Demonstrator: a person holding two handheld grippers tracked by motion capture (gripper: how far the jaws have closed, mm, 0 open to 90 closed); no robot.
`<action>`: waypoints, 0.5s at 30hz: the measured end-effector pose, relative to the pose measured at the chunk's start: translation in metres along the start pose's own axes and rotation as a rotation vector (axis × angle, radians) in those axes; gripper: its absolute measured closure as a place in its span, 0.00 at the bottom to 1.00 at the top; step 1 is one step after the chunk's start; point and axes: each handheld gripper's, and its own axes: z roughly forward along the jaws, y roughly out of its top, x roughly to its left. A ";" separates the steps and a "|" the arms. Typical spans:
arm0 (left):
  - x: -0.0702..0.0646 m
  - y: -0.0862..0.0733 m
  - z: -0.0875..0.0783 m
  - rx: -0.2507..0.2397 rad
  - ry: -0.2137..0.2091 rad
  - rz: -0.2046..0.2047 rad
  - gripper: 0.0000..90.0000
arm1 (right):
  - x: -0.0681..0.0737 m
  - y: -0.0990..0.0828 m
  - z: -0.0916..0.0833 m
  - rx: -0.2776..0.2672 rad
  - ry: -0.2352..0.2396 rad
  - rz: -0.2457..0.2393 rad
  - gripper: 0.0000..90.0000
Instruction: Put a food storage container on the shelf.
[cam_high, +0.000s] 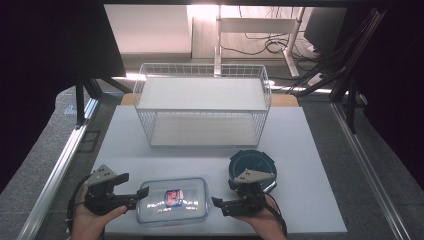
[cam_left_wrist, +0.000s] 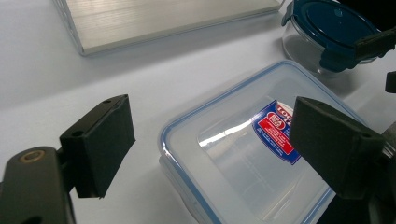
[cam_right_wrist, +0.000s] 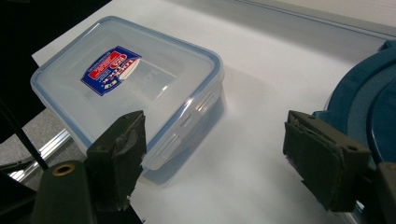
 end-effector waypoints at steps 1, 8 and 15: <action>0.000 0.000 0.000 0.002 0.000 -0.004 0.14 | 0.000 0.000 0.000 -0.001 0.001 0.001 0.22; 0.000 -0.008 -0.003 0.033 -0.015 -0.039 0.13 | -0.002 -0.001 0.001 0.002 0.020 0.028 0.21; 0.009 -0.015 0.000 0.078 -0.029 -0.125 0.07 | 0.001 -0.001 0.005 -0.008 0.048 0.064 0.20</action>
